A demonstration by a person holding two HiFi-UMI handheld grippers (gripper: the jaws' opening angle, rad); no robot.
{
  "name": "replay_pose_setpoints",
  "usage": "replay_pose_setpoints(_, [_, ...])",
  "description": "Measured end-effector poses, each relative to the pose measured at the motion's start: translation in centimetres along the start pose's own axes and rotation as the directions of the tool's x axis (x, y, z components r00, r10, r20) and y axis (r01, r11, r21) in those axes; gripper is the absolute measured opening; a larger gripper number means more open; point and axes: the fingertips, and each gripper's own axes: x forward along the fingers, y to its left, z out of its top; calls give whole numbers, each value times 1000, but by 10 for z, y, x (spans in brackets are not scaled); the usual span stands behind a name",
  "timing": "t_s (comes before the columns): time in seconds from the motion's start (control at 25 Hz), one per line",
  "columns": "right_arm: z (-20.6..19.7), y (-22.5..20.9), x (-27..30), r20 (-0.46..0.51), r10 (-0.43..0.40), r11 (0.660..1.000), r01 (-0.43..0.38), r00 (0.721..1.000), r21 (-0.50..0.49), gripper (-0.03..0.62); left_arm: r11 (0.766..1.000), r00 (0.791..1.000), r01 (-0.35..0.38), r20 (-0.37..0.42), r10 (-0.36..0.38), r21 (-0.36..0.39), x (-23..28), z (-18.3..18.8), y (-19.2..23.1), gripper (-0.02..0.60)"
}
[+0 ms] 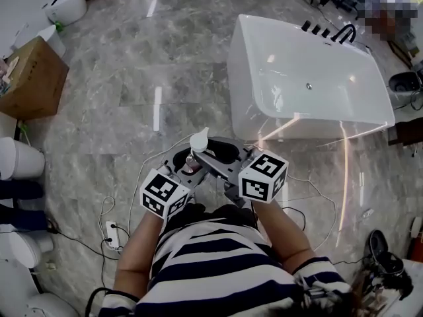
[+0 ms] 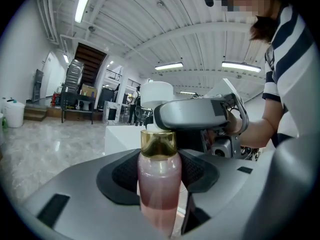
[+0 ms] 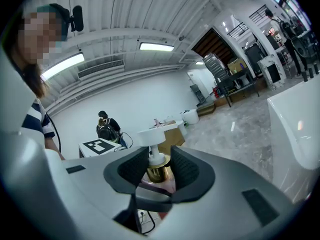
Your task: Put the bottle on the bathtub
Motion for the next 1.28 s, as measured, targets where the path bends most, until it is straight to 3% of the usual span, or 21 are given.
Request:
replay_pose_setpoints(0.36, [34, -30, 51, 46, -49, 998, 47, 998, 43, 152, 997, 998, 69, -13, -69, 22, 3, 21, 64, 224])
replay_pose_setpoints(0.6, [44, -59, 73, 16, -69, 997, 69, 997, 42, 152, 997, 997, 81, -13, -82, -10, 21, 24, 95, 224])
replay_pose_setpoints(1.28, [123, -190, 88, 25, -66, 998, 66, 998, 11, 152, 996, 996, 92, -15, -92, 10, 141, 79, 178, 223])
